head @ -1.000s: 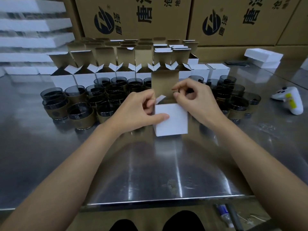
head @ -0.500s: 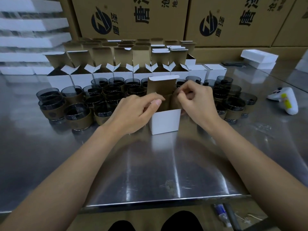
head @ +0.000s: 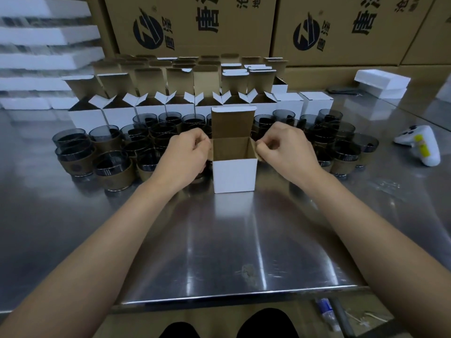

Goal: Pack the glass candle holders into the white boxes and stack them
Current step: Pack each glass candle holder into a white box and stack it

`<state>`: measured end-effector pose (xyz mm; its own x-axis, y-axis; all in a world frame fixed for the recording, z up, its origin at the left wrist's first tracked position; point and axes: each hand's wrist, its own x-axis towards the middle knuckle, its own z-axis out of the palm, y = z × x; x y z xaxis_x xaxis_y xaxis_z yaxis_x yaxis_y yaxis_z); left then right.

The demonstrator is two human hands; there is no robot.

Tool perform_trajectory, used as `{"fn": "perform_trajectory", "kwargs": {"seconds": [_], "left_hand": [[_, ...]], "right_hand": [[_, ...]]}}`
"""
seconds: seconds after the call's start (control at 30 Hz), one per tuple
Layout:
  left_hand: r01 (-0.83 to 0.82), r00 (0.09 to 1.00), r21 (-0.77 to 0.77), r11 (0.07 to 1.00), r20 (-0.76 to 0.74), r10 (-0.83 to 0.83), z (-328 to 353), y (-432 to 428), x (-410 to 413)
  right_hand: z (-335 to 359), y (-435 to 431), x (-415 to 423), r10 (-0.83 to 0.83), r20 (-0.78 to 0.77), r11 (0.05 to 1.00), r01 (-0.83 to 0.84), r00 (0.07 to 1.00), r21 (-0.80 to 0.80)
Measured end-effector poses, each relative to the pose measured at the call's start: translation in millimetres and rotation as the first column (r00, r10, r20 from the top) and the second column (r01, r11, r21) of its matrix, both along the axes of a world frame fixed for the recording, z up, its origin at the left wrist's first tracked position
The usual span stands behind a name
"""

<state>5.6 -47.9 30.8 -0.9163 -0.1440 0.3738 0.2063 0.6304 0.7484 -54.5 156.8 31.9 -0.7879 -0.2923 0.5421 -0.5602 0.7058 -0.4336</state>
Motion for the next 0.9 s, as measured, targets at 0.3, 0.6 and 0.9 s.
{"fn": "perform_trajectory", "kwargs": {"seconds": [0.3, 0.6, 0.9], "left_hand": [[-0.057, 0.998, 0.048, 0.997, 0.008, 0.056, -0.6, 3.5, -4.1], [-0.031, 0.999, 0.052, 0.998, 0.017, 0.03, 1.3, 8.0, -0.6], [-0.05, 0.999, 0.008, 0.999, 0.015, 0.049, 2.9, 9.9, 2.7]], "right_hand": [[46.4, 69.3, -9.9, -0.182, 0.141, 0.981, 0.17, 0.973, 0.09], [51.0, 80.8, -4.3, -0.216, 0.293, 0.929, 0.103, 0.931, 0.356], [43.4, 54.6, 6.9, 0.017, 0.38, 0.946, -0.138, 0.925, 0.293]]}}
